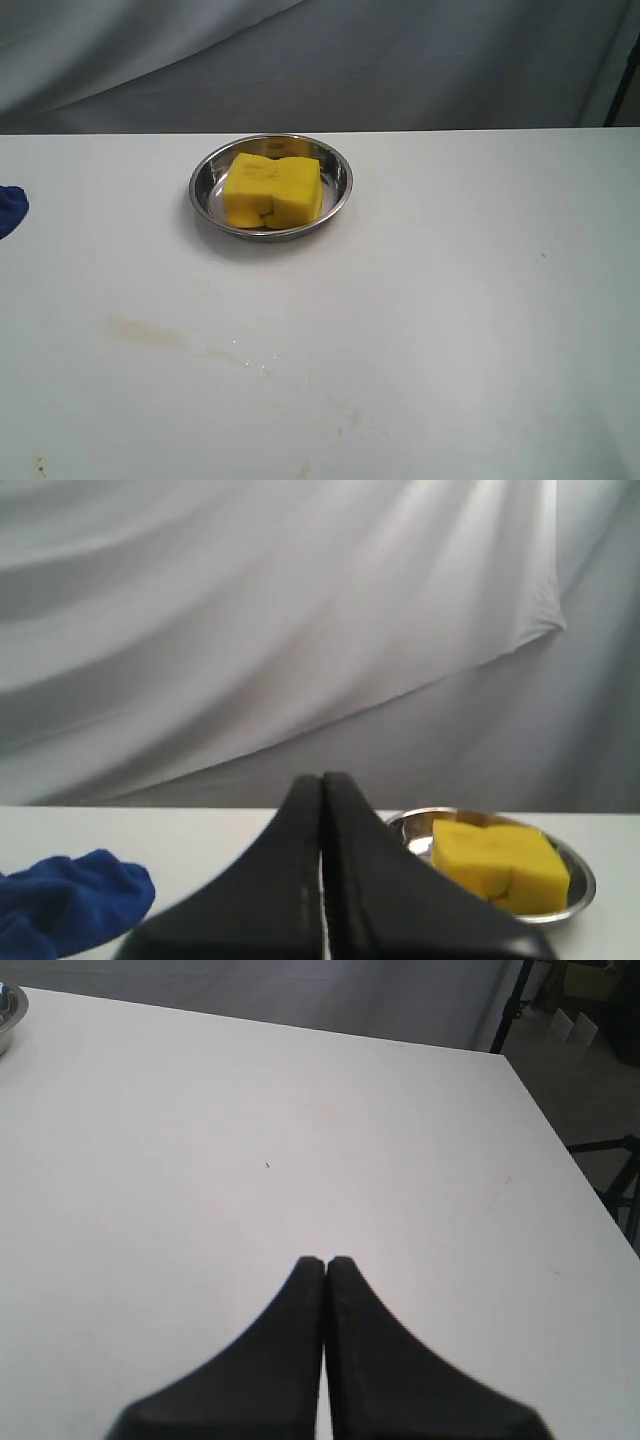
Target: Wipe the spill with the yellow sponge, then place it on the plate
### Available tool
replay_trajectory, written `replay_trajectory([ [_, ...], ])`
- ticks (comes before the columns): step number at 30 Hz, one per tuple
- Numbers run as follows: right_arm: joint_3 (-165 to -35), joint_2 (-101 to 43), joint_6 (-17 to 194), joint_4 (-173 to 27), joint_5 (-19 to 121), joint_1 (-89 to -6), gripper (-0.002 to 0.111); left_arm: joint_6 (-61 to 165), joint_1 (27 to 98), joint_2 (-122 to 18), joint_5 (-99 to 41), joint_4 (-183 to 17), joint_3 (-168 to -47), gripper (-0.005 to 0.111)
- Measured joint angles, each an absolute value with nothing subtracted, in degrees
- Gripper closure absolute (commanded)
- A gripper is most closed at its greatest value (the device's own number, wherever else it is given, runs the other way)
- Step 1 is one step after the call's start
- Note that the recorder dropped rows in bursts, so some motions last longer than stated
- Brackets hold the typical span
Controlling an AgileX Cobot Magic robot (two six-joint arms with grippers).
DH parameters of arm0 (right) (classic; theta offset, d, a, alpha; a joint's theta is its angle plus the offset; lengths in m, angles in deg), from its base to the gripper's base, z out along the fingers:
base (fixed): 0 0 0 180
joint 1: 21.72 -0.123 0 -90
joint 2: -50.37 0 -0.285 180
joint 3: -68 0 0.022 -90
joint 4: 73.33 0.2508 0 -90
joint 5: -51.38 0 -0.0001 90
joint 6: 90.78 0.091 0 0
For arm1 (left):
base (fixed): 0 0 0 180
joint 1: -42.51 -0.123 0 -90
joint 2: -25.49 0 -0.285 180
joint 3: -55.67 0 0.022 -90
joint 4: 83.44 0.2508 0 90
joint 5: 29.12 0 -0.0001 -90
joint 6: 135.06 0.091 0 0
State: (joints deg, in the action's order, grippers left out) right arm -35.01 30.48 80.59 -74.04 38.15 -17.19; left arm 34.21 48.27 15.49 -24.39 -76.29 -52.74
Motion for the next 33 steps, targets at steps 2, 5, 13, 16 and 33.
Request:
replay_trajectory([
  [2, -35.01, 30.48, 80.59, -74.04, 38.15, -17.19, 0.108, 35.28, 48.27, 15.49, -24.39, -76.58, -51.12, 0.107],
  [5, -35.01, 30.48, 80.59, -74.04, 38.15, -17.19, 0.108, 35.98, 48.27, 15.49, -24.18, -76.84, -48.93, 0.107],
  [13, -35.01, 30.48, 80.59, -74.04, 38.15, -17.19, 0.108, 36.62, 48.27, 15.49, -18.38, -76.98, -47.38, 0.107],
  [16, -35.01, 30.48, 80.59, -74.04, 38.15, -17.19, 0.108, 37.45, 48.27, 15.49, -15.58, -76.98, -47.38, 0.107],
  [33, -35.01, 30.48, 80.59, -74.04, 38.15, -17.19, 0.108, 40.15, 48.27, 15.49, -12.43, -80.43, -47.38, 0.107],
])
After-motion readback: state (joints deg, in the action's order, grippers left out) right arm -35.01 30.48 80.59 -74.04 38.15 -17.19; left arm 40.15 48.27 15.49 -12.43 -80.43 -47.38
